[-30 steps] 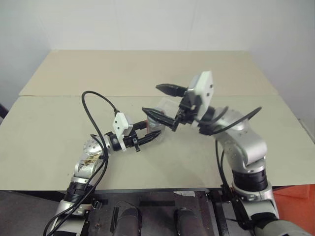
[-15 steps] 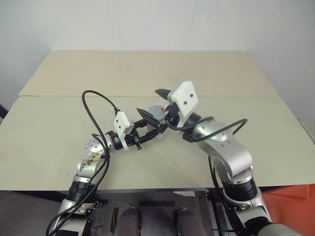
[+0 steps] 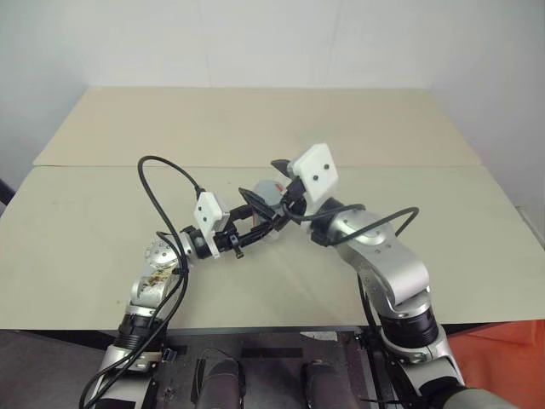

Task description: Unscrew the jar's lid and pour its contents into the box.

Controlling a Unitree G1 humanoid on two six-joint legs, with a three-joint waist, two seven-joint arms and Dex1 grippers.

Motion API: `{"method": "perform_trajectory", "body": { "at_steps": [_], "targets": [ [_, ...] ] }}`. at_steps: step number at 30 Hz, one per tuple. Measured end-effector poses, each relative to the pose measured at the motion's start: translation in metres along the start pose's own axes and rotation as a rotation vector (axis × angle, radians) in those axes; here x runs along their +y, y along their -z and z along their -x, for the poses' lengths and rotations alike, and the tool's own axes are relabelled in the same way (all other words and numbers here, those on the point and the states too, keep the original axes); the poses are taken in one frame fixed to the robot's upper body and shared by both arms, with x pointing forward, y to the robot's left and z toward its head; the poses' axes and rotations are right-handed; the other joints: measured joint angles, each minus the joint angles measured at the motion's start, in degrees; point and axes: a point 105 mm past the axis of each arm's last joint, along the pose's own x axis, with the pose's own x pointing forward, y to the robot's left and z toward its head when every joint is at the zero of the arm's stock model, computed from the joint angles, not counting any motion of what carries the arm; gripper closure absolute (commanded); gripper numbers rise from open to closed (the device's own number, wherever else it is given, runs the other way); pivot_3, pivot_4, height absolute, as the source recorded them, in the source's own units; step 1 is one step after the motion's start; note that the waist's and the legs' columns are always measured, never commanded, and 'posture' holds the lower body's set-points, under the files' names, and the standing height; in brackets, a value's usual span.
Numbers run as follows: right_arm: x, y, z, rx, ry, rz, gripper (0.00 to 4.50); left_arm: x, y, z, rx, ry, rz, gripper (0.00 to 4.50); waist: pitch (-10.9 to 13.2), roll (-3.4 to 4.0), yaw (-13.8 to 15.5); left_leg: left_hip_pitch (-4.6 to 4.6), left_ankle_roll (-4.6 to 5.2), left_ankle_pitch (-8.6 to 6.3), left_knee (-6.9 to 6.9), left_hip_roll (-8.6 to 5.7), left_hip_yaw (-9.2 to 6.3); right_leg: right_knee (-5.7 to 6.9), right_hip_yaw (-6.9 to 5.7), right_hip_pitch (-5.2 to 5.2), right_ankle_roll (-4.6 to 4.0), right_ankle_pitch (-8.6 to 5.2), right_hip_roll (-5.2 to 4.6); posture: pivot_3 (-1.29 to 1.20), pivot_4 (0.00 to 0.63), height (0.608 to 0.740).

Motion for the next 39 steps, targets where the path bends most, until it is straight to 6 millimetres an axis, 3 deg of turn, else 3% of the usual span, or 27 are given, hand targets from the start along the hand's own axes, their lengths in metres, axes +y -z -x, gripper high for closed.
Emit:
{"method": "perform_trajectory", "body": {
  "at_steps": [28, 36, 39],
  "targets": [
    [-0.007, 0.009, 0.030, 0.034, 0.007, 0.001, 0.03, 0.008, 0.010, 0.009, 0.028, -0.020, 0.034, 2.57, 0.00, 0.00, 0.05, -0.01, 0.00, 0.00, 0.00, 0.00, -0.01, -0.27, 0.00, 0.04, 0.00, 0.00, 0.01, 0.00, 0.150, 0.740],
    [-0.001, -0.017, 0.027, -0.065, -0.038, -0.022, 0.03, 0.008, 0.010, 0.008, 0.024, -0.018, 0.031, 2.57, 0.00, 0.00, -0.09, 0.00, 0.00, 0.00, -0.02, 0.02, -0.02, -0.26, 0.00, 0.03, 0.00, 0.00, 0.02, 0.00, 0.150, 0.740],
    [0.001, -0.016, 0.022, -0.065, -0.045, -0.029, 0.03, 0.008, 0.010, 0.009, 0.024, -0.019, 0.025, 2.57, 0.00, 0.00, -0.04, 0.00, 0.00, 0.00, 0.00, 0.01, -0.01, -0.28, 0.00, 0.06, 0.00, 0.00, 0.01, 0.00, 0.150, 0.740]
  ]
}}
